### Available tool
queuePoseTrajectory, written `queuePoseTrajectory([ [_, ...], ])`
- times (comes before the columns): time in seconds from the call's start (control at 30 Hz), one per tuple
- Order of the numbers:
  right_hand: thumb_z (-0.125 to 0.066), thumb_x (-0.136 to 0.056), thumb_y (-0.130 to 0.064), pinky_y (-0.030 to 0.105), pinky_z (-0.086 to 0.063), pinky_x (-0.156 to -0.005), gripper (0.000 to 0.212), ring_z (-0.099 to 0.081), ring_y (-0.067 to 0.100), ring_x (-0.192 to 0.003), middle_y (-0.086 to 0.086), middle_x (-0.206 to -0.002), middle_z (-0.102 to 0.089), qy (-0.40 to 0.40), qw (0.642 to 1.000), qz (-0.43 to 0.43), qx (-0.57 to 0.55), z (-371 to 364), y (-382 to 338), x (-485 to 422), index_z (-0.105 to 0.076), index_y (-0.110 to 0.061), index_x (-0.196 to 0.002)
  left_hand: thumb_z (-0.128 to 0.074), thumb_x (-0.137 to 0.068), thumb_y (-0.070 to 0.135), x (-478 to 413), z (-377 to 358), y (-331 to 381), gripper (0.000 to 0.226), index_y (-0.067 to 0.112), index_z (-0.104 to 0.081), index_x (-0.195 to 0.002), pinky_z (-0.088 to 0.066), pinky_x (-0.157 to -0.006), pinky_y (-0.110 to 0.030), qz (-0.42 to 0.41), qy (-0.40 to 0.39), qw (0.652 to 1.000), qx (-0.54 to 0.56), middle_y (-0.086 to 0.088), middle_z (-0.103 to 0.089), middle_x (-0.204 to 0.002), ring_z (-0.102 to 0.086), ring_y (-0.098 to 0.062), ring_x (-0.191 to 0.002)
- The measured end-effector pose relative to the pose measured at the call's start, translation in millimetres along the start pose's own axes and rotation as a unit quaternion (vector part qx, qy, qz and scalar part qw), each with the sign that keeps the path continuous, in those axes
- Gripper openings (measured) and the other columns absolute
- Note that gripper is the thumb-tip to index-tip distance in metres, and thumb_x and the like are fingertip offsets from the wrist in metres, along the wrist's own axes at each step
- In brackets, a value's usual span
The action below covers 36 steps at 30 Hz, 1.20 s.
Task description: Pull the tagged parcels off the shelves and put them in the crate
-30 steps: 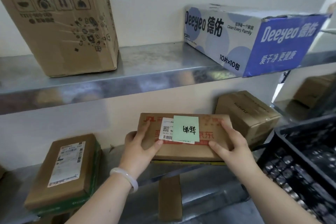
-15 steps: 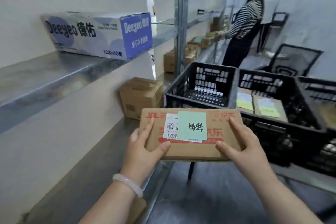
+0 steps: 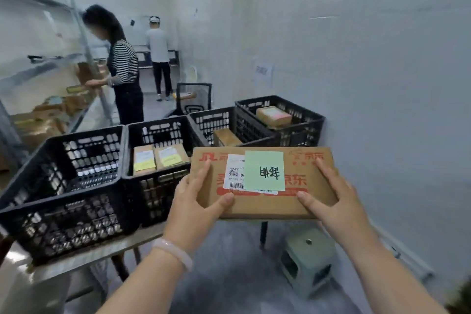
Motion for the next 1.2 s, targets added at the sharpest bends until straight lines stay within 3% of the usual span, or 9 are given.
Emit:
queuePoseTrajectory([
  [0.1, -0.074, -0.067, -0.058, 0.029, -0.032, -0.103, 0.08, -0.034, 0.001, -0.12, -0.009, -0.144, -0.035, 0.032, 0.998, -0.04, 0.033, 65.7, 29.7, 9.9, -0.037, -0.056, -0.139, -0.078, -0.075, 0.046, -0.7, -63.9, 34.8, 0.075, 0.059, -0.033, -0.135, -0.039, -0.098, -0.024, -0.028, -0.043, 0.999, 0.017, 0.014, -0.037, -0.132, -0.044, 0.002, -0.112],
  [0.2, -0.067, -0.061, -0.066, 0.029, -0.031, -0.104, 0.083, -0.033, 0.0, -0.121, -0.014, -0.141, -0.035, 0.1, 0.991, -0.069, 0.057, 163.2, 62.7, 29.2, -0.037, -0.058, -0.138, -0.078, -0.076, 0.046, 5.3, -155.0, 84.1, 0.078, 0.056, -0.034, -0.138, -0.038, -0.094, -0.02, -0.053, -0.109, 0.992, 0.041, 0.011, -0.037, -0.134, -0.044, 0.002, -0.113],
  [0.37, -0.076, -0.074, -0.049, 0.005, -0.025, -0.095, 0.074, -0.03, -0.011, -0.116, -0.024, -0.135, -0.03, 0.212, 0.967, -0.117, 0.084, 311.9, 107.3, 87.2, -0.037, -0.06, -0.135, -0.077, -0.072, 0.051, 40.3, -300.4, 171.6, 0.075, 0.064, -0.033, -0.13, -0.034, -0.088, -0.01, -0.111, -0.217, 0.964, 0.105, 0.019, -0.038, -0.126, -0.04, 0.017, -0.108],
  [0.53, -0.075, -0.076, -0.049, 0.026, -0.027, -0.103, 0.074, -0.029, -0.002, -0.122, -0.024, -0.138, -0.027, 0.29, 0.929, -0.19, 0.131, 428.5, 138.1, 163.9, -0.034, -0.062, -0.136, -0.079, -0.071, 0.053, 101.0, -422.5, 241.8, 0.074, 0.072, -0.033, -0.126, -0.032, -0.086, -0.003, -0.144, -0.315, 0.927, 0.143, 0.015, -0.038, -0.131, -0.044, 0.003, -0.111],
  [0.63, -0.074, -0.075, -0.053, 0.038, -0.029, -0.111, 0.075, -0.03, 0.01, -0.136, -0.015, -0.151, -0.028, 0.32, 0.902, -0.235, 0.168, 479.4, 150.8, 206.2, -0.033, -0.062, -0.137, -0.077, -0.068, 0.057, 138.1, -482.9, 270.4, 0.08, 0.063, -0.035, -0.136, -0.04, -0.105, -0.023, -0.148, -0.381, 0.897, 0.168, 0.008, -0.039, -0.137, -0.046, -0.01, -0.123],
  [0.83, -0.072, -0.077, -0.053, 0.038, -0.028, -0.111, 0.077, -0.026, 0.013, -0.138, -0.008, -0.153, -0.027, 0.339, 0.878, -0.279, 0.188, 513.6, 170.9, 252.9, -0.03, -0.056, -0.142, -0.074, -0.075, 0.058, 187.2, -549.4, 287.5, 0.08, 0.067, -0.026, -0.138, -0.042, -0.109, -0.041, -0.142, -0.473, 0.858, 0.141, 0.014, -0.035, -0.138, -0.042, -0.015, -0.128],
  [0.93, -0.071, -0.076, -0.057, 0.034, -0.029, -0.103, 0.077, -0.027, 0.01, -0.135, -0.012, -0.153, -0.026, 0.353, 0.868, -0.286, 0.202, 518.1, 170.0, 257.3, -0.026, -0.063, -0.139, -0.074, -0.07, 0.065, 179.3, -550.4, 295.5, 0.082, 0.071, -0.026, -0.135, -0.04, -0.106, -0.036, -0.16, -0.463, 0.861, 0.138, 0.014, -0.038, -0.138, -0.042, -0.01, -0.125],
  [1.03, -0.07, -0.075, -0.059, 0.038, -0.028, -0.108, 0.078, -0.024, 0.01, -0.138, -0.013, -0.155, -0.023, 0.346, 0.869, -0.299, 0.191, 514.3, 173.1, 252.0, -0.024, -0.064, -0.139, -0.069, -0.061, 0.075, 168.4, -551.9, 297.8, 0.087, 0.071, -0.025, -0.136, -0.039, -0.104, -0.033, -0.171, -0.465, 0.861, 0.112, 0.014, -0.037, -0.14, -0.04, -0.008, -0.124],
  [1.2, -0.07, -0.073, -0.062, 0.04, -0.025, -0.111, 0.078, -0.022, 0.009, -0.141, -0.019, -0.156, -0.018, 0.347, 0.865, -0.312, 0.184, 497.9, 174.3, 244.1, -0.021, -0.071, -0.133, -0.068, -0.059, 0.073, 157.0, -555.2, 280.8, 0.089, 0.067, -0.028, -0.138, -0.039, -0.094, -0.026, -0.162, -0.484, 0.854, 0.099, 0.015, -0.041, -0.136, -0.043, -0.007, -0.12],
])
Point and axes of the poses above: each hand's wrist, its own x-axis away from the middle knuckle, its own z-axis out of the back of the hand, y = z × x, the point moved 10 cm from there along -x, towards the middle knuckle
